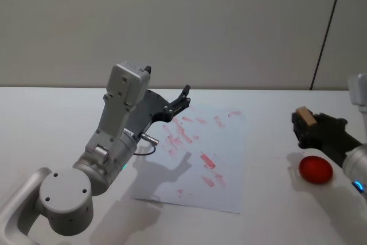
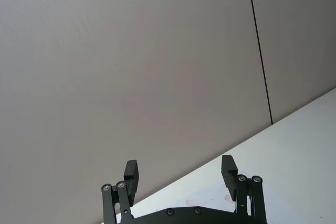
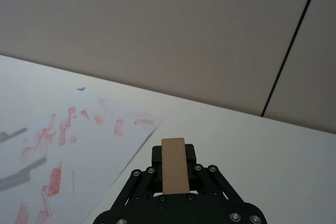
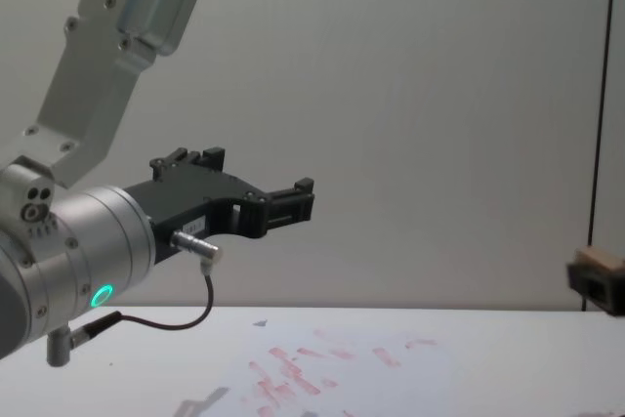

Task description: Use the one hand to pick up the stamp and affix it onto the A4 paper.

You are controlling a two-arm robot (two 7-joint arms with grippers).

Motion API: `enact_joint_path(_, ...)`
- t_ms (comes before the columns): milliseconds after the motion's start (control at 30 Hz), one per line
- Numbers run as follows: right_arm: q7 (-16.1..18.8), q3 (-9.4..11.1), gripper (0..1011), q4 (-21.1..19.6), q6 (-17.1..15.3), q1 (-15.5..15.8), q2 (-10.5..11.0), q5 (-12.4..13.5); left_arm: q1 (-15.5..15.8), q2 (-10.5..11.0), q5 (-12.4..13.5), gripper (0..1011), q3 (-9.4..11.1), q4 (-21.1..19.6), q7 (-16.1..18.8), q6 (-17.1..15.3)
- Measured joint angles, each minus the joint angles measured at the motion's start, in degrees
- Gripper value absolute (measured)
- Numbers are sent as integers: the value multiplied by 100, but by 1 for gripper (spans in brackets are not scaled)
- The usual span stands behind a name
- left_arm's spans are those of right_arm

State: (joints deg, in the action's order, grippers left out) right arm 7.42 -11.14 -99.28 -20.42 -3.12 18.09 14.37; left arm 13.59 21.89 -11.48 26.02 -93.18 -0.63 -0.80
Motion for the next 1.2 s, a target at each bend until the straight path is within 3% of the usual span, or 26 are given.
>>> enact_joint_path(467, -132, 133, 220, 28, 11, 393, 260, 44, 0, 0, 0, 1003, 0, 0, 0, 0)
enact_joint_path(1200, -18, 53, 220, 559, -143, 254, 174, -325, 0, 0, 0, 1003, 0, 0, 0, 0)
